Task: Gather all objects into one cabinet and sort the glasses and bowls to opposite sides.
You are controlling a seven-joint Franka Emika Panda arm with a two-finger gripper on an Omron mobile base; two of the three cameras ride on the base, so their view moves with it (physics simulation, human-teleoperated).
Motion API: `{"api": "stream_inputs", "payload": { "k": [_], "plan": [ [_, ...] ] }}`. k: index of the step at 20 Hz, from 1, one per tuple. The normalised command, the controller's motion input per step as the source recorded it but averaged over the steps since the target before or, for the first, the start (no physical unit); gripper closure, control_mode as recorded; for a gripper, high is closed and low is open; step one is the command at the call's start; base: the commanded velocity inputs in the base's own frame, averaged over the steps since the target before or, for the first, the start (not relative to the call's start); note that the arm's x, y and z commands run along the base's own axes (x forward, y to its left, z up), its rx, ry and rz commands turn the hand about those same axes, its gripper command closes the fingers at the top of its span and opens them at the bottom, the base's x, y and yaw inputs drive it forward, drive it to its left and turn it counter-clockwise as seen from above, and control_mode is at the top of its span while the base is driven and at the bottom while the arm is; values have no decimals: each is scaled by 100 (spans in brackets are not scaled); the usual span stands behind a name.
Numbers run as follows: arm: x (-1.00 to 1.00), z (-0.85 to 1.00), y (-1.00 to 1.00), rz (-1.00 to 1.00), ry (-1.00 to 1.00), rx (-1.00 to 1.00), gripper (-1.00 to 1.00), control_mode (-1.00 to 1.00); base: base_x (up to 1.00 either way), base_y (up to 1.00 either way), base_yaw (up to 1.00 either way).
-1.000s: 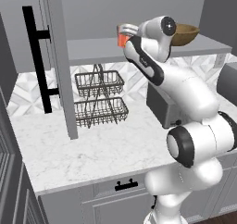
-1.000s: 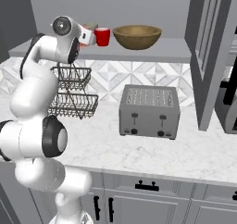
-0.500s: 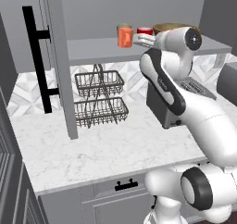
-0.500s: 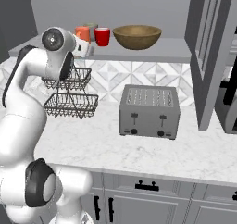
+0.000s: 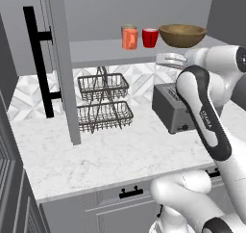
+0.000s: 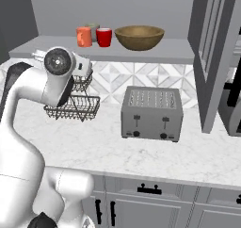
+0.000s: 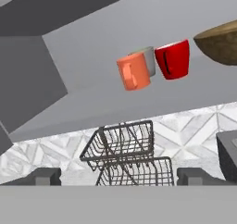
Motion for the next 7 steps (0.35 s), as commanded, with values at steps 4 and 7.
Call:
{"api": "stream_inputs", "payload": {
  "k": [4, 7],
  "plan": [
    [-100, -13, -32, 51, 3, 0, -100, -100, 0, 0, 0],
    [-99, -1, -41, 52, 0, 3, -100, -100, 0, 0, 0]
  ]
}}
